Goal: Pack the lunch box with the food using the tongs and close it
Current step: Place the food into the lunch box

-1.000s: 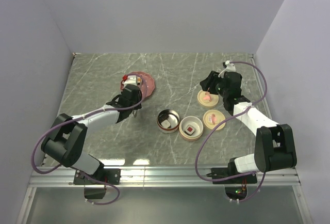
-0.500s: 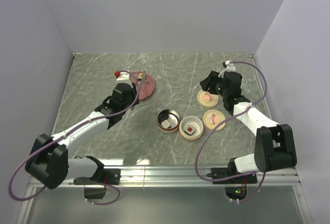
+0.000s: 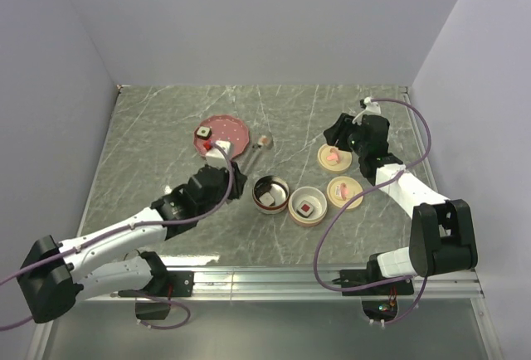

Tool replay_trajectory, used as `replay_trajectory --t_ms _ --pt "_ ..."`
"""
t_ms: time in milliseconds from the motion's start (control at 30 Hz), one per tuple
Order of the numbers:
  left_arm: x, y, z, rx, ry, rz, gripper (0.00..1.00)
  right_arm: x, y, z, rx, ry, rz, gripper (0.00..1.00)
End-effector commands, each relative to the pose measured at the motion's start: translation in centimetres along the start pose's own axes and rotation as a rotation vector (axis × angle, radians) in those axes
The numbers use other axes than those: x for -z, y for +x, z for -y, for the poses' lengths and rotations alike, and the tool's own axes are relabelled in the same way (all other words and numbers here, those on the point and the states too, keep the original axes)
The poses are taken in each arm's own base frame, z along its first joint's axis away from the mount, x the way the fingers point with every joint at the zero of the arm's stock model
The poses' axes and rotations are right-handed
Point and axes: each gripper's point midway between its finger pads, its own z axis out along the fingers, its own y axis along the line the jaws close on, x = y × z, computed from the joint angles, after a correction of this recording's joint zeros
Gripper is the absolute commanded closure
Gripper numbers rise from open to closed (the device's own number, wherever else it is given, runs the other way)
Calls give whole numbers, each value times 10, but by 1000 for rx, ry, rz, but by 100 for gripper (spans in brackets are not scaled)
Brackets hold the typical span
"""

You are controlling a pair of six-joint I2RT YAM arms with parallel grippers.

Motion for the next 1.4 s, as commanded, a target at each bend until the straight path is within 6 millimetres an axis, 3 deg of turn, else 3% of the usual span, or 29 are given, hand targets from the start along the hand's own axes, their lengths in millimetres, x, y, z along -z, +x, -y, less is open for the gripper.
replay_trajectory --t_ms 0,67,200,467,800,1233,1367 --pt "13 -7 40 23 112 68 86 4 -33 -2 3 26 91 41" --pt "15 0 48 7 125 57 86 5 -36 -4 4 27 96 41" --pt "30 20 85 -35 228 25 86 8 -39 -3 2 36 103 41" --pt "53 52 126 -97 329 -18 87 16 -42 -1 -2 44 121 41" --pt "66 84 135 -116 353 -89 87 19 -40 1 -5 52 118 41" --pt "74 102 146 -148 364 -136 87 17 -39 0 -4 47 111 41" --pt "67 105 145 -172 341 -132 87 16 -37 0 -6 44 106 41"
